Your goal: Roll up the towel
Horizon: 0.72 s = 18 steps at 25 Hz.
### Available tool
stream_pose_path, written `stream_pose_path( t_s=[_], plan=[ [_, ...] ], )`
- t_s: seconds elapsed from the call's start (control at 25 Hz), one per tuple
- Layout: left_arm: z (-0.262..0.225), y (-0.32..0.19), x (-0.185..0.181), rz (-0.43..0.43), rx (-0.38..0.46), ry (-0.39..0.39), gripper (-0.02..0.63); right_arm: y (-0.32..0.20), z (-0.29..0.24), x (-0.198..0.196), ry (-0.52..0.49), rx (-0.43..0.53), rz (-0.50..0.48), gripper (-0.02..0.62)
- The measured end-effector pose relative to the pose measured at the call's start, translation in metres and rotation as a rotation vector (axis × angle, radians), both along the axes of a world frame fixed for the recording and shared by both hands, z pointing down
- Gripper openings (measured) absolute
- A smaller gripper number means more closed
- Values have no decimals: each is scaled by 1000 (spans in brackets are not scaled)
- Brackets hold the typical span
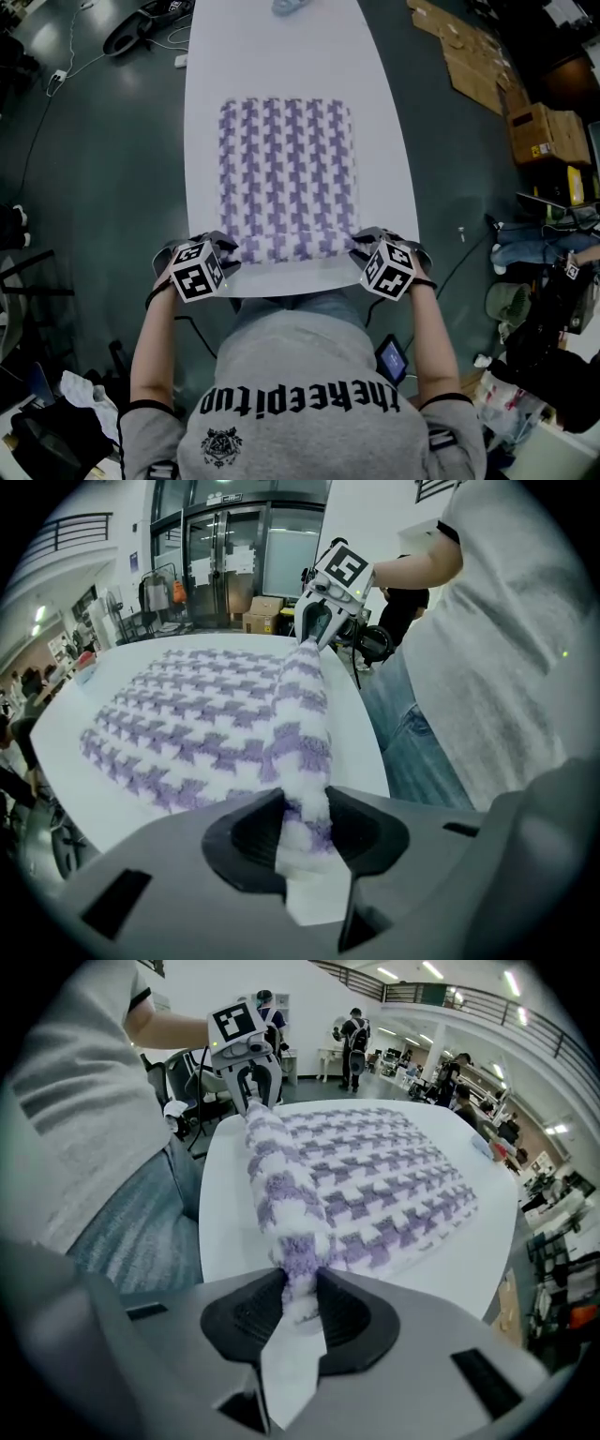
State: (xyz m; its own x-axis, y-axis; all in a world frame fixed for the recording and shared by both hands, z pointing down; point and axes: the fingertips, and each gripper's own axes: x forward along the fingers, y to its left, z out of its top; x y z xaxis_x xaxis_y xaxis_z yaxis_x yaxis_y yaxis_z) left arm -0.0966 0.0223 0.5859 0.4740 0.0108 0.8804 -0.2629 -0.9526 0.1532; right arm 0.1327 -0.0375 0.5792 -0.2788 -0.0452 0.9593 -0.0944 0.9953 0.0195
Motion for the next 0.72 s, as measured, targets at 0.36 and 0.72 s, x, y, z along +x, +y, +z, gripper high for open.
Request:
stream_pose_path(
  t_s=[0.36,0.72],
  plan=[
    [-8,-35,-7,-77,18,48,131,-33,-9,-5,-60,2,79,94],
    [-4,-70,-18,-130,25,59,132,-67,-11,-14,-87,34,118,104]
  ],
)
